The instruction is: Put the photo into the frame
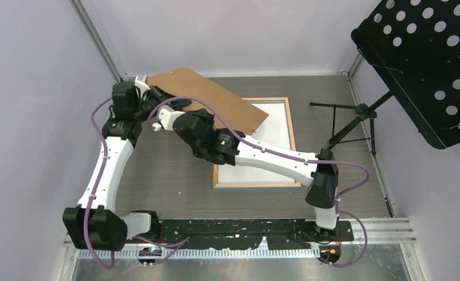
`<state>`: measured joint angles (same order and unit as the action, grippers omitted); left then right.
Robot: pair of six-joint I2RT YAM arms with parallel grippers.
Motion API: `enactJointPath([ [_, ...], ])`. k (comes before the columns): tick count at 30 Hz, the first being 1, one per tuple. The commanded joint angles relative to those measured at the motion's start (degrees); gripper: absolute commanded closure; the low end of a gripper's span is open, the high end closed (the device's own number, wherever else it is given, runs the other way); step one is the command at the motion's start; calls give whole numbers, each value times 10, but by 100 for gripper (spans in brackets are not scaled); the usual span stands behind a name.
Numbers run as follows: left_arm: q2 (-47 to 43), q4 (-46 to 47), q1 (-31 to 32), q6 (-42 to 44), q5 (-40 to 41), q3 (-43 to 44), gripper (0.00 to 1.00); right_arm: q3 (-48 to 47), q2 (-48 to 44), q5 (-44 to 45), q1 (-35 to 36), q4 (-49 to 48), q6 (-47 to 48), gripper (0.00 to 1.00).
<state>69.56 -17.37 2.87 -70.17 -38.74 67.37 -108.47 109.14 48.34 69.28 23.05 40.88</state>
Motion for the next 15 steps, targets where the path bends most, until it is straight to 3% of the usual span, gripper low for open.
enactJointPath([
  [1,-12,74,-6,-15,-28,-10,100,8,-23,-13,31,-105,-11,91],
  [6,-15,87,-7,-19,-27,-24,100,30,-18,-1,46,-125,-5,80],
  [15,-22,95,-15,-24,-27,-38,100,41,-19,6,50,-133,-7,52],
])
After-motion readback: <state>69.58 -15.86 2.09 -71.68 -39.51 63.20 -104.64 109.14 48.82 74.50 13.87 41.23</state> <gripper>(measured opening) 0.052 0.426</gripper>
